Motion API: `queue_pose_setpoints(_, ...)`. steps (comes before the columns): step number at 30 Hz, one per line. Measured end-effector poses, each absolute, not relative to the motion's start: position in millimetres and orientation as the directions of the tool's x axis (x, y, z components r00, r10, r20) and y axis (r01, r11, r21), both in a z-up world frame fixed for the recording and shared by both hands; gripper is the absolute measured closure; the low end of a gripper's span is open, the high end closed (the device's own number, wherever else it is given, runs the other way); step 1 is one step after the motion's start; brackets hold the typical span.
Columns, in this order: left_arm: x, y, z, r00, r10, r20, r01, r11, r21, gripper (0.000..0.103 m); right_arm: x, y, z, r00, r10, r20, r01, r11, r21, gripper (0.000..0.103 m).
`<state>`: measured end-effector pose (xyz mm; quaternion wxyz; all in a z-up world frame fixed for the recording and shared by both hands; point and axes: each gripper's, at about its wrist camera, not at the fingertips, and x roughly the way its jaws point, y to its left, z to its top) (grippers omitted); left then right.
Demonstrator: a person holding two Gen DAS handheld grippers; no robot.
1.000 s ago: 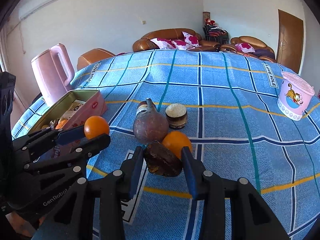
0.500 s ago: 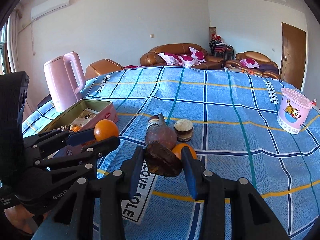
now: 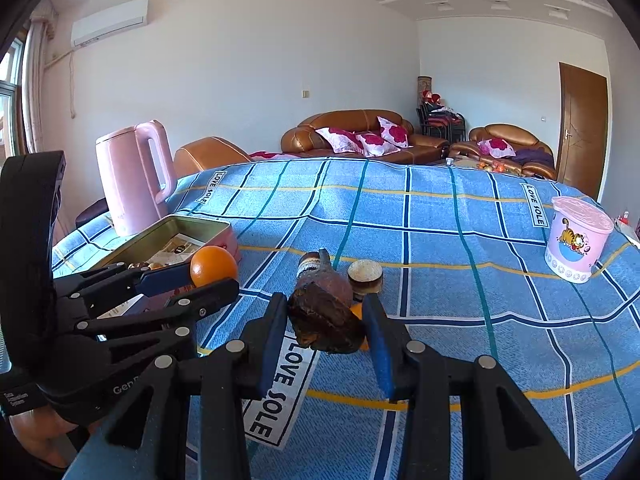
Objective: Organize fruits
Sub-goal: 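Carry the orange and dark brown fruit in both tools over the tin box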
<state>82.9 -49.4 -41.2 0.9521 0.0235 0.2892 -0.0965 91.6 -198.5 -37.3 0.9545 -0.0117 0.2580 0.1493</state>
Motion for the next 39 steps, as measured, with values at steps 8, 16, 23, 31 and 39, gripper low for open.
queue_pose_setpoints(8,77,-49,-38,0.835,-0.16,-0.527,0.19,0.982,0.001,0.063,85,-200,-33,0.844,0.284,-0.456,-0.294,0.955,0.051,0.062)
queue_pose_setpoints(16,73,-49,-35,0.85,-0.156,-0.503,0.184,0.983,0.007,0.063,77,-200,-30,0.864,0.282,-0.417,-0.294,0.955,0.036,0.062)
queue_pose_setpoints(23,68,-48,-32,0.866,-0.153,-0.477,0.18,0.984,0.012,0.063,71,-201,-28,0.876,0.282,-0.391,-0.294,0.955,0.028,0.062)
queue_pose_setpoints(31,63,-48,-29,0.881,-0.149,-0.449,0.176,0.984,0.018,0.063,66,-201,-27,0.89,0.276,-0.364,-0.29,0.957,0.018,0.062)
queue_pose_setpoints(39,57,-48,-27,0.899,-0.139,-0.416,0.166,0.986,0.029,0.063,58,-203,-24,0.904,0.275,-0.328,-0.288,0.957,0.007,0.062)
